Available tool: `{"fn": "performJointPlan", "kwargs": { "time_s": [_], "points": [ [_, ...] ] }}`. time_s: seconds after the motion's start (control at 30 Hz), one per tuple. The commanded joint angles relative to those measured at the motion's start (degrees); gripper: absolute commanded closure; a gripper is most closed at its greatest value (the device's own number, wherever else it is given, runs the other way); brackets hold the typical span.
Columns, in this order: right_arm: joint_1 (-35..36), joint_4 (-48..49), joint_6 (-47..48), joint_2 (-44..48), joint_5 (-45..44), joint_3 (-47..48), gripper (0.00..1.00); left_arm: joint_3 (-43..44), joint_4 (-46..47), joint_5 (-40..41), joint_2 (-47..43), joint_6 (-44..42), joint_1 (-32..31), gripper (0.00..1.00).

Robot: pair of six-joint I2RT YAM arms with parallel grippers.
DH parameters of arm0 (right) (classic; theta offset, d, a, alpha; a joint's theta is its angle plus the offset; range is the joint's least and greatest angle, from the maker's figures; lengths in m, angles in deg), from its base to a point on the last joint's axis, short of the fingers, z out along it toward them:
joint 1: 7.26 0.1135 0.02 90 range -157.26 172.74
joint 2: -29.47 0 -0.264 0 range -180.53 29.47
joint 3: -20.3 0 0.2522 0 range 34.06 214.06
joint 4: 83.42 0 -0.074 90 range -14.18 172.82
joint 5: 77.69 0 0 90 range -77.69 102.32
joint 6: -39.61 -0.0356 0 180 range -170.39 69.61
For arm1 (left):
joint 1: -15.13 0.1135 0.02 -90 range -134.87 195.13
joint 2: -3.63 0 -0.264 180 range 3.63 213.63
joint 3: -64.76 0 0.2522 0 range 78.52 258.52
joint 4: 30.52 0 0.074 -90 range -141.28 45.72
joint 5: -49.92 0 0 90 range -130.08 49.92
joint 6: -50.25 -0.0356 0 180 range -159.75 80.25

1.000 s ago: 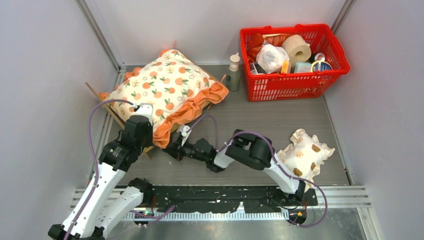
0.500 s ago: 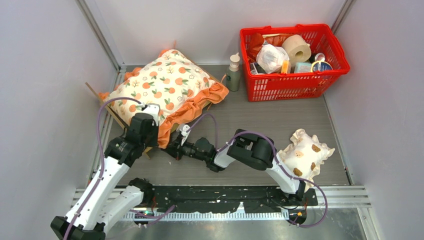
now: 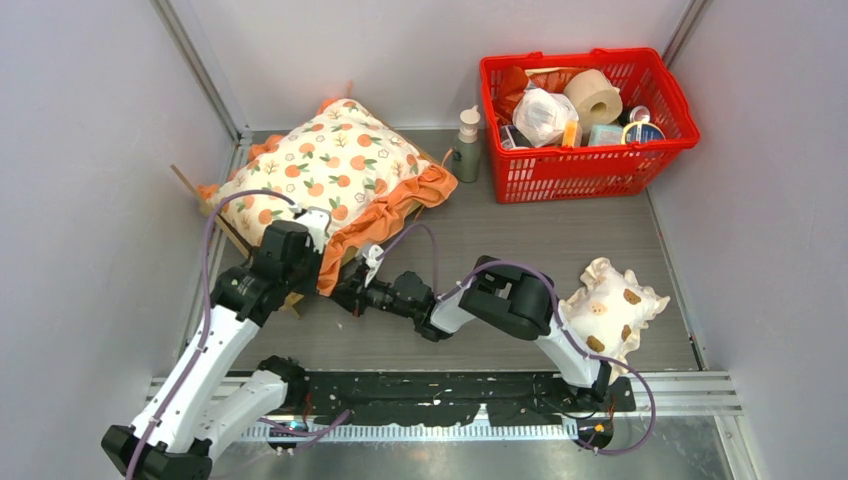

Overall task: Set up the pet bed
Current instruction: Tie the ropes to the bed frame.

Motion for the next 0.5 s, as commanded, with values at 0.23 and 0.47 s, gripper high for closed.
{"fn": "performJointPlan", "kwargs": {
  "time_s": [0.23, 0.47],
  "points": [
    [-1.5, 2.5, -0.3, 4.1, 1.2, 0.7, 0.95, 1.7, -2.1, -3.0, -0.4, -2.0, 0.3, 0.94],
    [-2.8, 2.3, -2.1, 3.5, 1.5, 1.6, 0.95, -0.2, -1.4, 4.0, -3.3, 8.3, -0.3, 1.00]
  ]
}}
